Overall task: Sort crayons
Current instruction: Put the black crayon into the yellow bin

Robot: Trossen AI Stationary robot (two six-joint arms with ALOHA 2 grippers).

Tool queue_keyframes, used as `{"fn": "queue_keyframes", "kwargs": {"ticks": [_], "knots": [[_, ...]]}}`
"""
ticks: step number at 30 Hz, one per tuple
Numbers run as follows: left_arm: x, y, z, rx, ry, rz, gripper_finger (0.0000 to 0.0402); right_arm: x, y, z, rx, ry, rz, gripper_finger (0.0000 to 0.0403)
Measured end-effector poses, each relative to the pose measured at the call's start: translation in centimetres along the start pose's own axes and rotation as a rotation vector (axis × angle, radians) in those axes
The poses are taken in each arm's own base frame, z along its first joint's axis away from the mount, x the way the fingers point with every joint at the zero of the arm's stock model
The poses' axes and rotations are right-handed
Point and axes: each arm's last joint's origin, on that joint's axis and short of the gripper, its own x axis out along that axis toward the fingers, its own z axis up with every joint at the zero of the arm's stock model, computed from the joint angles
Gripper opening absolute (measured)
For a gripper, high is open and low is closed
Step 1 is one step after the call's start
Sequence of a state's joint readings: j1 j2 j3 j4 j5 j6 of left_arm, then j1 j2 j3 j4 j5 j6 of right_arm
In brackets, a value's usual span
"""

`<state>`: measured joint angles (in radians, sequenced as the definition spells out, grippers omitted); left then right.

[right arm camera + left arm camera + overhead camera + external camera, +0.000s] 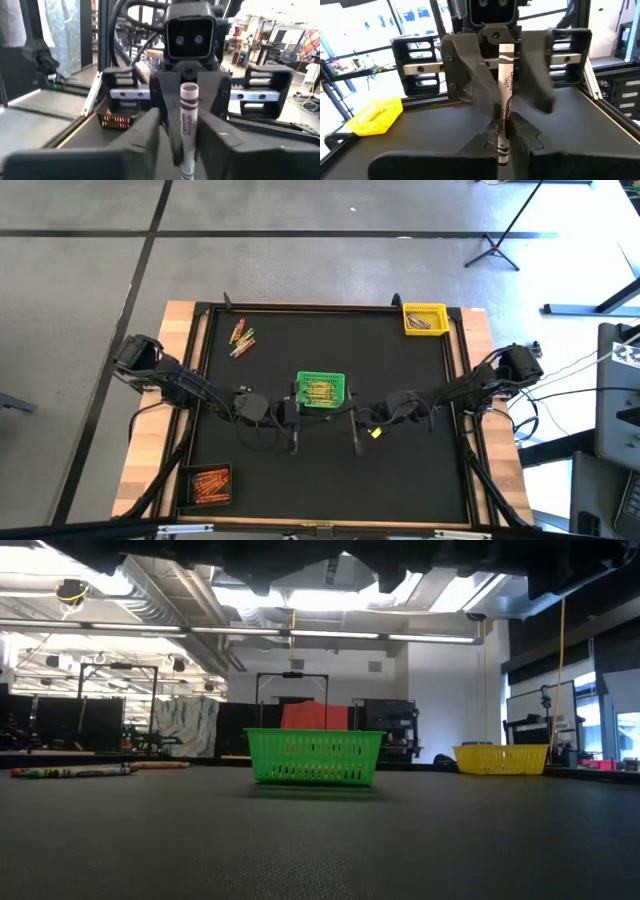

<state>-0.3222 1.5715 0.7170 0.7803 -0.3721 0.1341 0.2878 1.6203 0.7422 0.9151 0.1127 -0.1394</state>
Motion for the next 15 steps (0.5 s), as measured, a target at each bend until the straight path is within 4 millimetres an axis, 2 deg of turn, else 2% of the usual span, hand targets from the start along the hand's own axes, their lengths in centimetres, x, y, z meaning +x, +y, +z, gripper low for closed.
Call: {"fn": "queue_keyframes", "kwargs": {"ticks": [4,5,11,15], "knots": [[-0.1,-0.2,0.0,0.001,-0.002,-0.004,0.0014,-0.1,0.0,0.1,-0.033,0.003,0.000,0.0030],[-0.1,-0.2,0.0,0.006,-0.002,-0.003,0.0019,-0.1,0.0,0.2,-0.046,0.002,-0.001,0.0018],[-0.2,-0.4,-0.1,0.012,0.022,-0.005,0.0073,-0.5,-0.3,0.5,-0.089,0.053,-0.061,0.0037],[-1.5,-0.6,0.0,0.021,0.140,0.026,0.0105,-2.1,-1.2,1.9,-0.132,0.170,-0.200,0.0015]]}}
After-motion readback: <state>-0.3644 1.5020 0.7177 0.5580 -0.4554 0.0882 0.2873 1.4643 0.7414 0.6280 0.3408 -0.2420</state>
